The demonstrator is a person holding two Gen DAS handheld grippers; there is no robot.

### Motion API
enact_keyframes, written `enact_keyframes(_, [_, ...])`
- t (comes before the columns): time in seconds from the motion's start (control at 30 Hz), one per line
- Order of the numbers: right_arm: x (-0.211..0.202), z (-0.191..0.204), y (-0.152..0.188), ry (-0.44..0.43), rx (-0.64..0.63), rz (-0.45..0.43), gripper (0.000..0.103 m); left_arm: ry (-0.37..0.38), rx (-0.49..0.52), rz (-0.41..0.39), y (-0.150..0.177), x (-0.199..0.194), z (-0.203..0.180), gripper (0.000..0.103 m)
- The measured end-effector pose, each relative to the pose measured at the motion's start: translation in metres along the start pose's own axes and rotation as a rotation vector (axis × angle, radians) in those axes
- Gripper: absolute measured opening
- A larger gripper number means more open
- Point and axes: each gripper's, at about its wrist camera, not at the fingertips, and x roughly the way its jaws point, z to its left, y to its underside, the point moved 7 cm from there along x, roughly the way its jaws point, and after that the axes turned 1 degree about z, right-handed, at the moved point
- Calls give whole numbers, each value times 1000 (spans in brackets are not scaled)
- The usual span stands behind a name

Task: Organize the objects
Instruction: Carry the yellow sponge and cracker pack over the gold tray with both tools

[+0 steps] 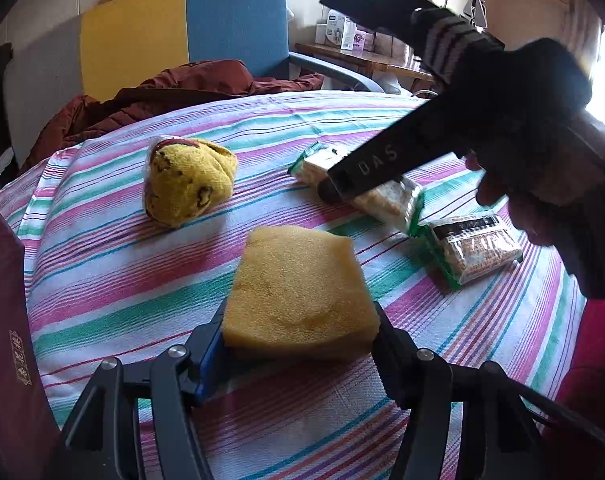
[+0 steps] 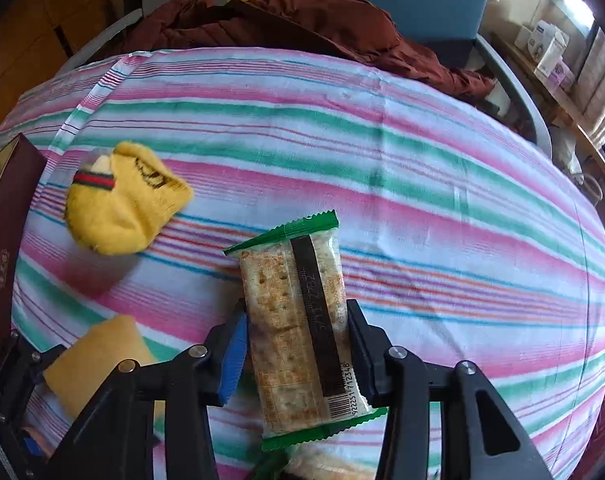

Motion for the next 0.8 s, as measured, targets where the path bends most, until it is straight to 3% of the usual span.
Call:
enact_keyframes(0.3, [2, -4, 11, -74, 79, -4, 49, 2, -2, -2, 0, 0, 1, 64])
enact_keyframes(0.57, [4, -5, 11, -73, 57, -15, 53, -8, 5, -1, -1, 2, 0, 64])
enact_keyframes(0.8, [2, -9, 8, -60, 63, -17, 45, -15, 5, -5, 1, -1, 1, 62])
